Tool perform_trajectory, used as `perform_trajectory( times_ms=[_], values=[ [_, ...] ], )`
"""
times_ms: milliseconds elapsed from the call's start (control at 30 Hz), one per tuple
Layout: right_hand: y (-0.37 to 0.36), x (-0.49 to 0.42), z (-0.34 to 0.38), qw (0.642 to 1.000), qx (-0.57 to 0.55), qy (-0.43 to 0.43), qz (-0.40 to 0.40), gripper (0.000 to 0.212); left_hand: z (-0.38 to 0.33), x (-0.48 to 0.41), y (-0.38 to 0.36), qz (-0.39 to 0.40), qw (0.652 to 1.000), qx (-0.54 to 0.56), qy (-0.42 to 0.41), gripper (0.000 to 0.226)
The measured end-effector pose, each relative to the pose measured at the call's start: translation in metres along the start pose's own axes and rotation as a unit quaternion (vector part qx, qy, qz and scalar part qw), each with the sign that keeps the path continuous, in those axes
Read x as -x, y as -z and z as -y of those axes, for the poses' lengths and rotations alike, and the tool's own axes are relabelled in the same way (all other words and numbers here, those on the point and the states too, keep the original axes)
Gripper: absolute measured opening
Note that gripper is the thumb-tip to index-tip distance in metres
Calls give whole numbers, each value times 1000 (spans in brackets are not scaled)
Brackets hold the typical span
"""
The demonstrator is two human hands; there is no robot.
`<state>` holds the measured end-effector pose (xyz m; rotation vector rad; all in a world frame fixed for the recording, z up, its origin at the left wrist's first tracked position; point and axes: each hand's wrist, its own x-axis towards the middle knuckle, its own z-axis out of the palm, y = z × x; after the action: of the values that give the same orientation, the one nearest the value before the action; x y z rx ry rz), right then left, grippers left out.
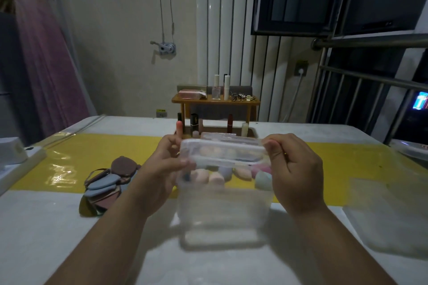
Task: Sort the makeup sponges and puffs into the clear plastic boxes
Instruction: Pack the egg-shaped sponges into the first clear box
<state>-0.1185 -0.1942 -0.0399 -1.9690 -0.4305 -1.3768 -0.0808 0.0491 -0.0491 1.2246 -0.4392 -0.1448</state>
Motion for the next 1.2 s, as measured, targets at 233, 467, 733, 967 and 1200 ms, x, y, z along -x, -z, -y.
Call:
perform_trajectory(
  times_ms=[233, 467, 733, 967, 1200],
  values=[
    [-2, 2, 6, 998, -35, -45, 18, 28, 12, -6, -6, -141, 990, -16, 5, 45],
    [-7, 5, 5, 991, -47, -115, 52, 18, 14, -7, -5, -228, 972, -46, -16, 23],
    [-20, 13, -6, 971, -60, -220, 67, 27, 20, -9, 1, -289, 950, -111, -45, 47],
    [-27, 22, -19, 941, -132, -300, 82, 18, 22, -11, -3, -296, 948, -109, -33, 43],
    [-36, 27, -23, 922, -129, -327, 163, 41, 22, -8, -6, -270, 957, -106, -20, 55]
  ],
)
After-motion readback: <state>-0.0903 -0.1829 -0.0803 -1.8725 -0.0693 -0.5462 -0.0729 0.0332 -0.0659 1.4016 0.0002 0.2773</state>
